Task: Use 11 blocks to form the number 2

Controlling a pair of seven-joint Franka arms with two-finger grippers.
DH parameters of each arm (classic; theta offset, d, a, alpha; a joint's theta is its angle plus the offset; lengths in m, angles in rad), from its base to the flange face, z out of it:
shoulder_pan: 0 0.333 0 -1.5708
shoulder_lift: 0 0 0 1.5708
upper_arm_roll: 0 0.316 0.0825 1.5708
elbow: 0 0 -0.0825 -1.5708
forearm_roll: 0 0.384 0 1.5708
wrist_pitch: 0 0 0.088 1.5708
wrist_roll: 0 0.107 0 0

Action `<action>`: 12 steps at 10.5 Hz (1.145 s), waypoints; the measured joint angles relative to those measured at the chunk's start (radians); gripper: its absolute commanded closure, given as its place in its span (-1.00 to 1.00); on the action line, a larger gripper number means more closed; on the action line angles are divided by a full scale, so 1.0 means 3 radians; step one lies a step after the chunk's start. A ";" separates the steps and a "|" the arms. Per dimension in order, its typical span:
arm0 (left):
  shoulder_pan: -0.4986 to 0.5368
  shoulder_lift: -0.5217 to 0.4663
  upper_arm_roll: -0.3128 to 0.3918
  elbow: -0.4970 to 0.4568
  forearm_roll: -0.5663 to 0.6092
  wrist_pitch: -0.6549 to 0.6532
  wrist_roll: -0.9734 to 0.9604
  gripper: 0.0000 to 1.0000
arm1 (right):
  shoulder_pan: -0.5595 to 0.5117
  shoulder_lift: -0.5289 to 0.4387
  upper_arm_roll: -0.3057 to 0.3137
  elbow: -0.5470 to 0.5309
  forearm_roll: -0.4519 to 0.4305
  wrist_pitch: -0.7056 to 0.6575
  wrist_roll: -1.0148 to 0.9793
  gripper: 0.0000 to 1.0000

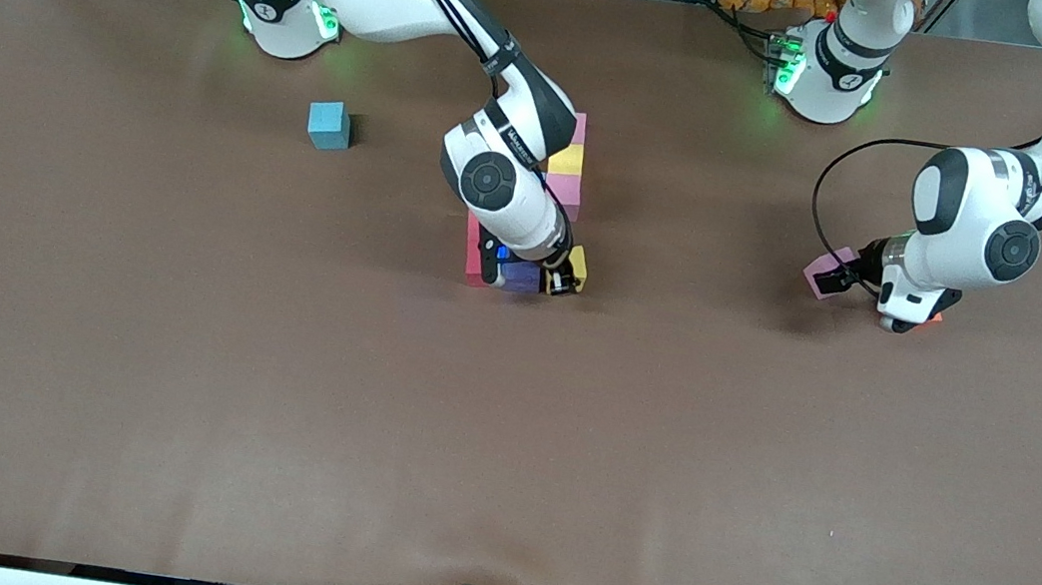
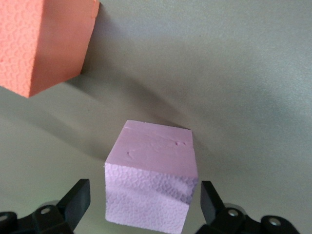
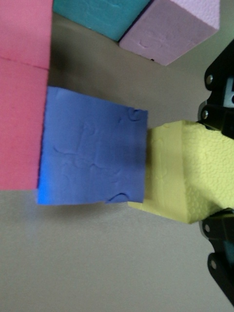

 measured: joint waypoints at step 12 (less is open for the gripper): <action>-0.0002 0.0092 -0.0002 0.0143 0.0119 0.0020 0.0009 -1.00 | 0.0006 0.0001 -0.0035 -0.0135 -0.0001 0.0136 0.0000 -1.00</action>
